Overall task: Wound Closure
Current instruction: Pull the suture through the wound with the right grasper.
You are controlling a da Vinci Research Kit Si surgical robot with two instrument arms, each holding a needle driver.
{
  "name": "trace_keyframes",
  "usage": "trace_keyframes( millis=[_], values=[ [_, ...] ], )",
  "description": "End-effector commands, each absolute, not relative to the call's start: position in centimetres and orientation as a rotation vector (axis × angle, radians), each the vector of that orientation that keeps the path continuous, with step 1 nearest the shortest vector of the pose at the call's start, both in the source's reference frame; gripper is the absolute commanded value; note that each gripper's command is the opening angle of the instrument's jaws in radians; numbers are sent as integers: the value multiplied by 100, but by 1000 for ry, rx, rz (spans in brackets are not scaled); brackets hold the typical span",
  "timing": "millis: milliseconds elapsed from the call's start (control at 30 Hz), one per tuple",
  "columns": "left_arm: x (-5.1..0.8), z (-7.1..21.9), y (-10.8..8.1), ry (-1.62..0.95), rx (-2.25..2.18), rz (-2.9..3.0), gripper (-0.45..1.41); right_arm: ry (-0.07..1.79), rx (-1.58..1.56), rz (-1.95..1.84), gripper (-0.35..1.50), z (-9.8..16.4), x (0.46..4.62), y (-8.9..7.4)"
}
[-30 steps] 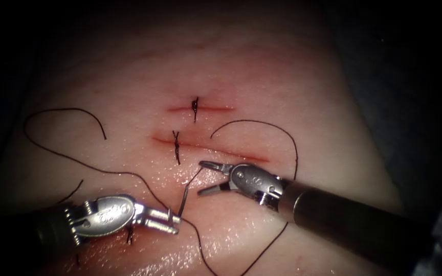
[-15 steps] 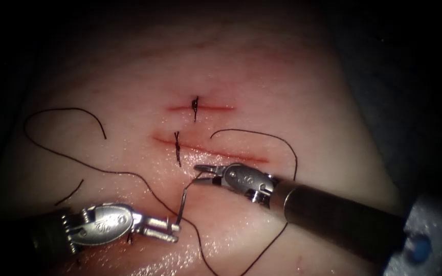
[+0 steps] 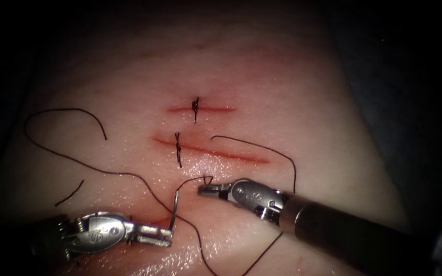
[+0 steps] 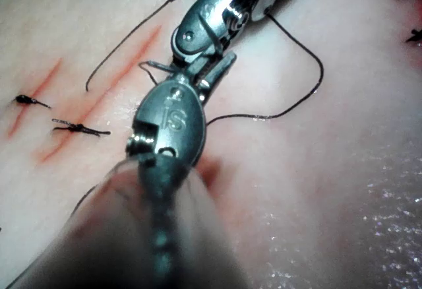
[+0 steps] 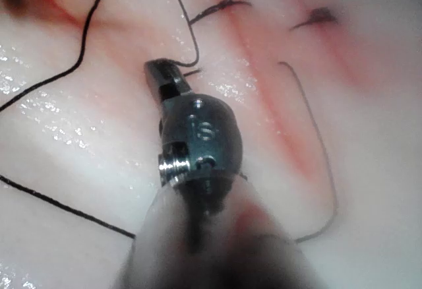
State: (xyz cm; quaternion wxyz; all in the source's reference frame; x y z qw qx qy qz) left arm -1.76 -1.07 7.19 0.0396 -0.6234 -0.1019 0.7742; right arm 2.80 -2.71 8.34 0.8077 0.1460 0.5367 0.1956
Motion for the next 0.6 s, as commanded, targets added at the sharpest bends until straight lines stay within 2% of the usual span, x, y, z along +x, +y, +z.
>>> trace_keyframes(
  millis=[33, 533, 567, 600],
  values=[
    [-181, 728, -109, -303, -1903, 2379, -45, 1157, 330, 399, -35, 823, 288, -291],
    [-166, 707, -132, -250, -1885, 2382, -45, 1208, 414, 319, -35, 698, 316, -363],
    [-164, 703, -132, -247, -1884, 2380, -45, 1208, 411, 318, -26, 696, 318, -360],
    [-163, 701, -133, -246, -1884, 2377, -45, 1208, 408, 317, -3, 696, 320, -357]
  ],
)
